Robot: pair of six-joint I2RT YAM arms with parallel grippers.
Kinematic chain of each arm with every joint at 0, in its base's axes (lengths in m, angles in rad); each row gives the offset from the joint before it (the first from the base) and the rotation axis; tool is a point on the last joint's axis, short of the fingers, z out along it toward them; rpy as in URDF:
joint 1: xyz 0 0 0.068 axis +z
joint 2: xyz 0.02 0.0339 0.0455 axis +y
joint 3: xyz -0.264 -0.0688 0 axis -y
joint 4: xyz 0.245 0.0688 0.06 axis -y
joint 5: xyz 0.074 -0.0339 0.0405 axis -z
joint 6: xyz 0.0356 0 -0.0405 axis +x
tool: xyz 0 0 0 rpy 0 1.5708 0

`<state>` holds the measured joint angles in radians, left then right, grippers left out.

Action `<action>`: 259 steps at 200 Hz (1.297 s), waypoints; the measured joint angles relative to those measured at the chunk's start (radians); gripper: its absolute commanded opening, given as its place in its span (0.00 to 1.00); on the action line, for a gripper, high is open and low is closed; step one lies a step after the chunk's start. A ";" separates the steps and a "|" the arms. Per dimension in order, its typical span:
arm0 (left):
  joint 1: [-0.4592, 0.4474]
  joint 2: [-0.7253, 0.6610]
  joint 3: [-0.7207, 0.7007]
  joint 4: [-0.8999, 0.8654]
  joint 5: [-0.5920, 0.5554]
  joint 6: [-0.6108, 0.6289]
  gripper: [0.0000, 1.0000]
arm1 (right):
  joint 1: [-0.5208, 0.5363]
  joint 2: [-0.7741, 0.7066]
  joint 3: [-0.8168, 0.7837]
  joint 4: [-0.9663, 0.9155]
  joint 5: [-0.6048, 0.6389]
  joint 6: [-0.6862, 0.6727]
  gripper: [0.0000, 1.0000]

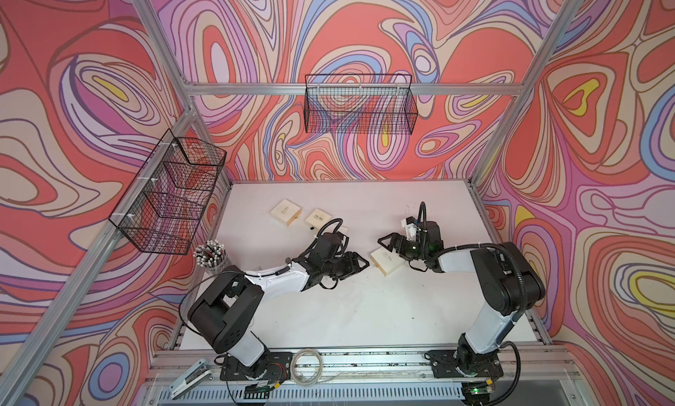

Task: Take out the earrings from the drawer-style jewelry box
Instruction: Move the jewelry box to the center of the board, then open the drawer in the jewelry box.

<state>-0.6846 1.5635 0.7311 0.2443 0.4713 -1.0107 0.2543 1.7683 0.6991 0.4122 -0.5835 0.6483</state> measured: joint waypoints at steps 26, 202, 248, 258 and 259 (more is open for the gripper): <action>-0.004 -0.024 -0.061 0.024 -0.009 -0.029 0.49 | 0.068 -0.061 -0.095 0.056 0.026 0.053 0.94; -0.108 0.069 -0.208 0.324 -0.056 -0.182 0.28 | 0.229 -0.488 -0.214 -0.164 0.215 0.043 0.66; -0.111 0.177 -0.164 0.428 -0.042 -0.214 0.23 | 0.245 -0.409 -0.209 -0.162 0.200 0.043 0.47; -0.113 0.187 -0.161 0.437 -0.041 -0.218 0.22 | 0.249 -0.397 -0.208 -0.160 0.197 0.043 0.45; -0.113 0.187 -0.161 0.438 -0.042 -0.218 0.22 | 0.249 -0.396 -0.208 -0.160 0.197 0.045 0.45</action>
<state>-0.7971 1.7508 0.5701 0.6819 0.4297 -1.2289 0.5037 1.3724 0.4908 0.2523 -0.3862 0.6930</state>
